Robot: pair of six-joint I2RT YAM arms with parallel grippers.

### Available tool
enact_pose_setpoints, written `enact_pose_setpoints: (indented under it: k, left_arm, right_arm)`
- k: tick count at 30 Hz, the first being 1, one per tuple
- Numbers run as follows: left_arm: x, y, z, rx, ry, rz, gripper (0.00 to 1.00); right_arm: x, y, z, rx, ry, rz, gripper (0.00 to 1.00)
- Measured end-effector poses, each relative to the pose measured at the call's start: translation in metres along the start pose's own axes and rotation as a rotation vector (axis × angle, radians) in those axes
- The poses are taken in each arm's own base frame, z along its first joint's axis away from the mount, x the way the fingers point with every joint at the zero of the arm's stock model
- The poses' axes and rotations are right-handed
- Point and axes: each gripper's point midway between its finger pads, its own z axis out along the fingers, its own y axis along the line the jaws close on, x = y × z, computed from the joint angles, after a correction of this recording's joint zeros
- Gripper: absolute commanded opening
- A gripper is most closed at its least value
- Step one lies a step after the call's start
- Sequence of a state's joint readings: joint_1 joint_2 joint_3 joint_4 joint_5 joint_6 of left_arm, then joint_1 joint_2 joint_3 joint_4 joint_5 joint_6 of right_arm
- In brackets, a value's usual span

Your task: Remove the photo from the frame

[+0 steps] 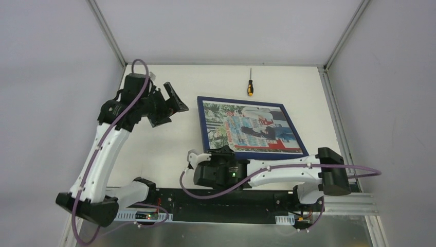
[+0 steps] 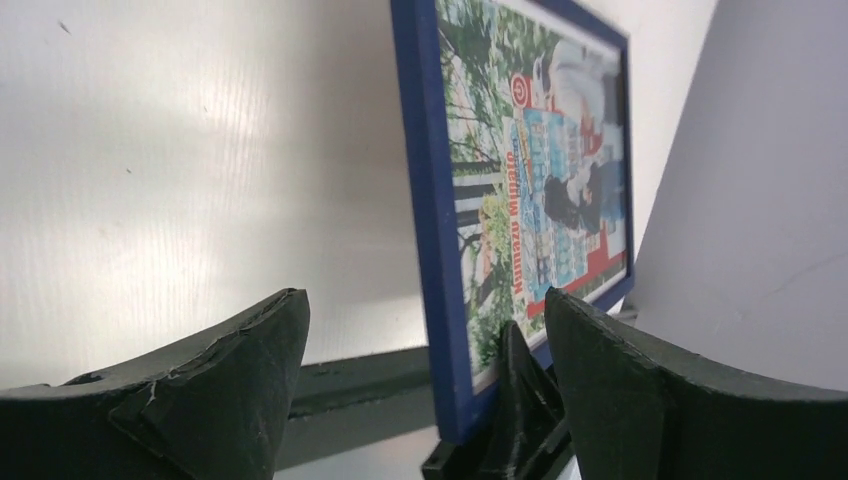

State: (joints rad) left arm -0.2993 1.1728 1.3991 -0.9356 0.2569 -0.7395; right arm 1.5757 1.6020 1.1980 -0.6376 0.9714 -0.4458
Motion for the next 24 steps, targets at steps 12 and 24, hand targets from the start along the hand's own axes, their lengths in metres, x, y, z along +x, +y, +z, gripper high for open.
enact_pose_setpoints:
  k: [12, 24]
  left_arm:
    - [-0.031, -0.003, -0.059, 0.028, -0.292, 0.004, 0.87]
    - [-0.046, -0.001, -0.075, 0.005, -0.39, -0.002, 0.86]
  right_arm:
    - [-0.041, -0.112, -0.043, 0.021, -0.102, 0.274, 0.0]
    - [-0.079, -0.203, -0.065, 0.069, -0.223, 0.532, 0.0]
